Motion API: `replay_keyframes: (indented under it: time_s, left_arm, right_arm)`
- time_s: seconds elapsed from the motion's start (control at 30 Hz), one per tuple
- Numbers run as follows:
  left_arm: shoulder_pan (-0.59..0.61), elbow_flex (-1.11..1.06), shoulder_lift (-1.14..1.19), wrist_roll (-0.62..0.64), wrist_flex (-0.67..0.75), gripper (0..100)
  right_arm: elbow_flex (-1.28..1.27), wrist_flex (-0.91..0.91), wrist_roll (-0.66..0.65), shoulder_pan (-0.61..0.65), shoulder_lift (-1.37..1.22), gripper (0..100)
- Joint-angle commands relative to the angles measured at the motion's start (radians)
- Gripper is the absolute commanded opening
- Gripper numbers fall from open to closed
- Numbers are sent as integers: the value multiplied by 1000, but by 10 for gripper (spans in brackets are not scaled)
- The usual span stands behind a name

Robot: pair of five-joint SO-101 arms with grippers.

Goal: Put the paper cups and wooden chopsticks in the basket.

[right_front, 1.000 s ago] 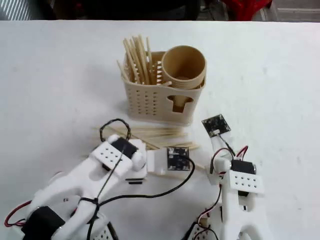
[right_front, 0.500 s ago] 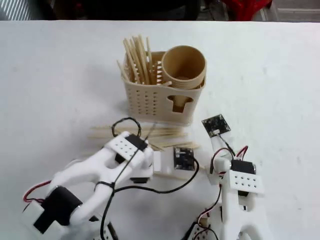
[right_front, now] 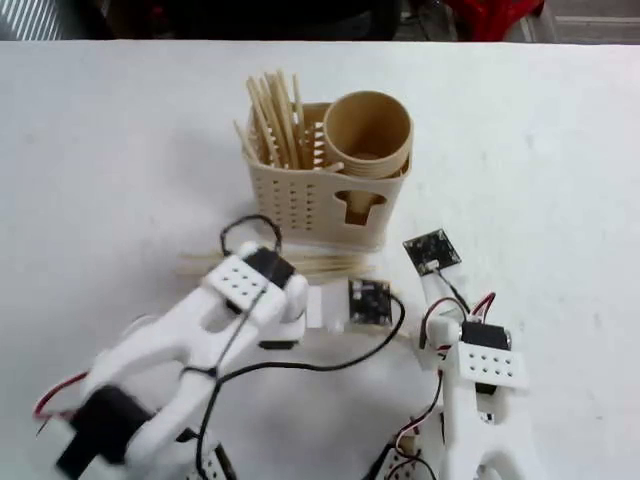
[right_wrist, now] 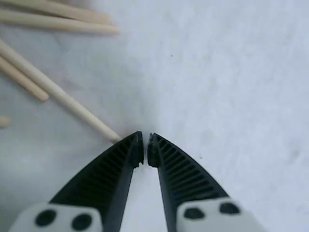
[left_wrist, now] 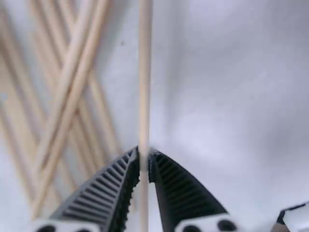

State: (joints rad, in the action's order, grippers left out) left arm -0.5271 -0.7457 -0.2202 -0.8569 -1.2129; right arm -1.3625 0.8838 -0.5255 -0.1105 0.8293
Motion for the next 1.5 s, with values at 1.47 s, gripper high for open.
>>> replay_keyframes:
  time_s: [1.47]
  left_arm:
    - [315,569,-59,976,663,21]
  right_arm:
    - [0,-22,3,24,16,34]
